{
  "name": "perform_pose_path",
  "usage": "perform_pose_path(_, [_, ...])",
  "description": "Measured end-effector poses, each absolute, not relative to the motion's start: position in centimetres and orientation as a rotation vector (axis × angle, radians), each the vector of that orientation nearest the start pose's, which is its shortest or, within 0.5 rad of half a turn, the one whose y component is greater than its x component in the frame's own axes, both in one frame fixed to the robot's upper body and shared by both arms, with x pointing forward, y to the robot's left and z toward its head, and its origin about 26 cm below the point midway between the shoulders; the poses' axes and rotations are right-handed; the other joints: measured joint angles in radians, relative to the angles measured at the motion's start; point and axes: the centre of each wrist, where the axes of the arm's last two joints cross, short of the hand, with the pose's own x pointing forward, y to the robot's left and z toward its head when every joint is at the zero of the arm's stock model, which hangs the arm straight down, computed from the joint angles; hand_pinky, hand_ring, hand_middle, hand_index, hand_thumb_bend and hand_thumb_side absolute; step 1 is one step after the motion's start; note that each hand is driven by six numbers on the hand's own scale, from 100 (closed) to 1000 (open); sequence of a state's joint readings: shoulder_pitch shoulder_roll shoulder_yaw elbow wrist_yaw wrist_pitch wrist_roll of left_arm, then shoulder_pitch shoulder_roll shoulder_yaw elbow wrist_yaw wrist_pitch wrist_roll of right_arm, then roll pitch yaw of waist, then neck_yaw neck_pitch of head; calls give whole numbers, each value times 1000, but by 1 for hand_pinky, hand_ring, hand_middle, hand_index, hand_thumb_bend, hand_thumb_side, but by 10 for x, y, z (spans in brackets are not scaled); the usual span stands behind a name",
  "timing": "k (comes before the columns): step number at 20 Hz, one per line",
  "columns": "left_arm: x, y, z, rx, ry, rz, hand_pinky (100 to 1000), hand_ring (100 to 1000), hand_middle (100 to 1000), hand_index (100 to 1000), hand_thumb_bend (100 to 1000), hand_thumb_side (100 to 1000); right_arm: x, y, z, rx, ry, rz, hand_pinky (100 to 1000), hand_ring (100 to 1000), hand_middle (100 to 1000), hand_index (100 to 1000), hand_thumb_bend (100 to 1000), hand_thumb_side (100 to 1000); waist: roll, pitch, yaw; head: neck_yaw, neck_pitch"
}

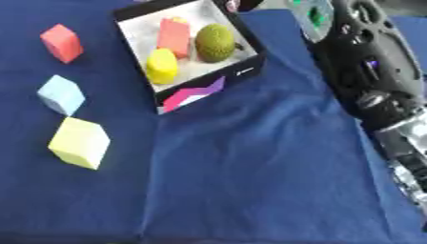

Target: Pick up objects on the table and place them in the box.

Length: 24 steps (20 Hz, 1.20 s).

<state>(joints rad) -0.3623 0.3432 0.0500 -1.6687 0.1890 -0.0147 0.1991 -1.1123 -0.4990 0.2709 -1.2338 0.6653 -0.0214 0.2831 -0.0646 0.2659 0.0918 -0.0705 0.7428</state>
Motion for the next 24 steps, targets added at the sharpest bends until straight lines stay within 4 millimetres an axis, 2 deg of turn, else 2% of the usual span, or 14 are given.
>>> perform_pose_path(1, [350, 296, 151, 186, -2051, 21, 713, 758, 598, 660, 100, 726, 439, -214, 327, -931, -1926, 1291, 759, 771, 714, 833, 100, 223, 0, 0, -3, 2, 0])
perform_pose_path(4, [350, 298, 151, 194, -2052, 29, 713, 758, 599, 661, 100, 724, 415, -232, 325, -760, -2038, 1080, 754, 768, 721, 836, 100, 331, 0, 0, -10, 10, -3])
perform_pose_path(7, [350, 298, 151, 199, -2054, 36, 713, 759, 599, 661, 100, 723, 391, -249, 312, -569, -2128, 815, 767, 788, 746, 848, 100, 448, 0, 0, -13, 17, -8])
perform_pose_path(8, [350, 299, 151, 200, -2055, 38, 713, 759, 599, 661, 100, 723, 385, -252, 309, -527, -2145, 739, 778, 808, 774, 874, 100, 702, 0, 0, -15, 17, -10])
perform_pose_path(10, [349, 300, 152, 205, -2057, 44, 713, 759, 599, 660, 100, 724, 372, -261, 297, -468, -2148, 597, 778, 814, 789, 880, 100, 761, 0, 0, -17, 17, -15])
perform_pose_path(11, [349, 300, 152, 206, -2057, 46, 712, 759, 599, 660, 100, 724, 368, -266, 291, -451, -2137, 544, 775, 808, 782, 873, 100, 596, 0, 0, -19, 18, -15])
perform_pose_path(12, [349, 300, 151, 208, -2057, 47, 713, 759, 599, 660, 100, 724, 364, -271, 285, -437, -2123, 496, 772, 803, 776, 867, 100, 520, 0, 0, -23, 19, -16])
perform_pose_path(14, [349, 300, 151, 211, -2056, 48, 713, 759, 599, 660, 100, 723, 359, -279, 273, -411, -2107, 404, 769, 795, 767, 860, 100, 456, 1, 0, -29, 22, -16])
perform_pose_path(17, [348, 302, 150, 218, -2053, 55, 712, 760, 599, 660, 100, 722, 355, -289, 255, -369, -2101, 242, 768, 791, 763, 856, 100, 449, 4, 0, -31, 27, -16])
perform_pose_path(24, [347, 304, 152, 227, -2066, 73, 713, 762, 605, 664, 100, 715, 354, -303, 217, -344, -2076, -12, 782, 828, 800, 873, 100, 525, 19, 0, -36, 28, -16])
